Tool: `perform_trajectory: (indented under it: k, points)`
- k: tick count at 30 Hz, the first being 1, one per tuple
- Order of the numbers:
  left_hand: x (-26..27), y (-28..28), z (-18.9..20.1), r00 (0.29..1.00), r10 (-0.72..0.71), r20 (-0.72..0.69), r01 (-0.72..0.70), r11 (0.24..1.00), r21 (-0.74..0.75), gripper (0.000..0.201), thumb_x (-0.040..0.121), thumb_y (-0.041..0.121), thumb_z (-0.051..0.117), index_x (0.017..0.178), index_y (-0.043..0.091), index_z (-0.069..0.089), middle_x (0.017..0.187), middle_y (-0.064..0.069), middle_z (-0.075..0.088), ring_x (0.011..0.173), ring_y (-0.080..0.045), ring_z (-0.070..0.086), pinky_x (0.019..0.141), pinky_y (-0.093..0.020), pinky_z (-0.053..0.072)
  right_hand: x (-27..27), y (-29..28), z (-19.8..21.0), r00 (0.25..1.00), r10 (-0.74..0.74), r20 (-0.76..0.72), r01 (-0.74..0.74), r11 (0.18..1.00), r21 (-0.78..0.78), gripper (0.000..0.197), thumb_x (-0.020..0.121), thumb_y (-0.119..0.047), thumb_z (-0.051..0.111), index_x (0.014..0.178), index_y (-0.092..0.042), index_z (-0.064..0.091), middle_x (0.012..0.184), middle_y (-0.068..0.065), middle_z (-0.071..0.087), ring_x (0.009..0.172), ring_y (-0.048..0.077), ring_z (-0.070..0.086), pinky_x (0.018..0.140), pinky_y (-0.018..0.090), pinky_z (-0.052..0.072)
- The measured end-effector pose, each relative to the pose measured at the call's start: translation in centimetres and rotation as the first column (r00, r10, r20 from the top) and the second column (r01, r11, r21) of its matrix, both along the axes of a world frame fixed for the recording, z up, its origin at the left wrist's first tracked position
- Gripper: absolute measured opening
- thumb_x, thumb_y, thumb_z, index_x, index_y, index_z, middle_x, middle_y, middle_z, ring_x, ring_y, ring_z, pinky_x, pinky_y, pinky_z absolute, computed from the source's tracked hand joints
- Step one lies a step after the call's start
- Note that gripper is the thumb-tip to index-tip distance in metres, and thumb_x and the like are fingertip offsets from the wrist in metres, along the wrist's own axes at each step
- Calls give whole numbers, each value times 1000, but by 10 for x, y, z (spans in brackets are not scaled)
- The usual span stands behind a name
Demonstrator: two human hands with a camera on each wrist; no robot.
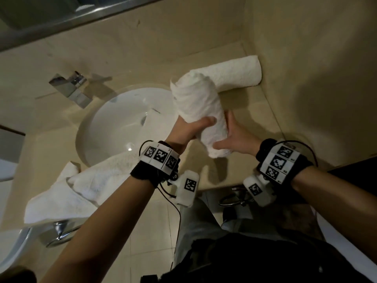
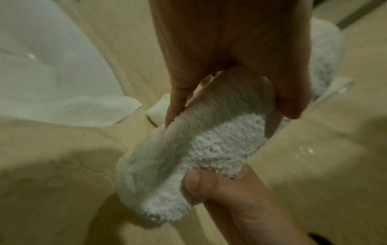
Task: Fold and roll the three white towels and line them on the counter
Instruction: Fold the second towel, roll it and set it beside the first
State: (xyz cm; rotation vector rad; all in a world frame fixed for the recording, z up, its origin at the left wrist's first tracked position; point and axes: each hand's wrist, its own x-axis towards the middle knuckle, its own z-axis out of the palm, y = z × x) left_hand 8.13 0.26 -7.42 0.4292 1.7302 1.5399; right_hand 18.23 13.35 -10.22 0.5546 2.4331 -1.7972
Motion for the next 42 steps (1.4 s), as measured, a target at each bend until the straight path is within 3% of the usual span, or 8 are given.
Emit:
perform_trajectory:
  k: [4,9,12,18,23,25,34,42]
  points:
    - [9,7,7,943,-164,-288,158,986,-45,82,61,24,85,131,5,46,129,-7,55,126,-23,50,105,-36,42,7,4,-22,996,-35,-76,32,999,-42,98,65,-6,82,143,-3,21,135,1,41,123,13,43,87,11,40]
    - [19,10,12,894,-194,-403,249,964,90,87,55,17,79,131,2,39,123,-16,54,114,-12,52,100,-21,42,16,0,-21,993,-21,-115,12,997,-76,105,57,-23,81,143,-5,24,143,3,39,128,7,42,108,26,37]
    - [19,6,15,902,-150,-404,231,960,158,84,57,17,77,126,8,30,121,-8,49,114,-5,50,100,-23,42,16,4,12,932,-71,-355,13,987,-163,78,73,-1,65,137,-7,20,132,-4,38,116,-11,43,96,5,34]
    - [22,2,22,903,-20,-430,133,963,234,84,65,20,73,129,23,18,125,-12,44,119,-27,51,102,-41,44,-1,-1,70,827,-330,-455,56,854,-517,35,76,-12,46,110,-21,44,104,5,54,91,6,60,77,20,50]
    - [24,2,15,856,134,-499,-10,970,243,29,80,38,56,104,41,40,106,-23,45,95,-41,47,86,-52,46,-16,-19,75,760,-484,-434,386,873,-298,21,90,-5,49,84,-25,49,80,-6,56,66,-5,55,61,14,45]
    - [25,3,25,886,198,-420,-103,966,239,9,80,38,48,87,36,44,93,-14,40,85,-30,40,75,-35,43,-18,-25,72,758,-435,-487,375,900,-221,23,88,-2,49,83,-23,49,78,-8,55,68,-2,53,62,15,45]
    - [12,1,44,925,353,140,-372,917,146,21,83,3,41,92,21,37,71,-1,41,60,-10,41,53,-25,32,-27,-30,81,803,-351,-482,382,923,-37,21,87,-4,44,73,-17,53,82,18,63,70,30,53,60,29,40]
    - [-4,-16,56,990,52,131,-19,970,-242,18,91,30,52,82,16,58,74,-1,54,66,-13,49,61,-23,44,-24,-34,86,931,68,-359,234,645,728,25,94,-27,40,105,-15,58,99,3,60,92,24,55,67,33,41]
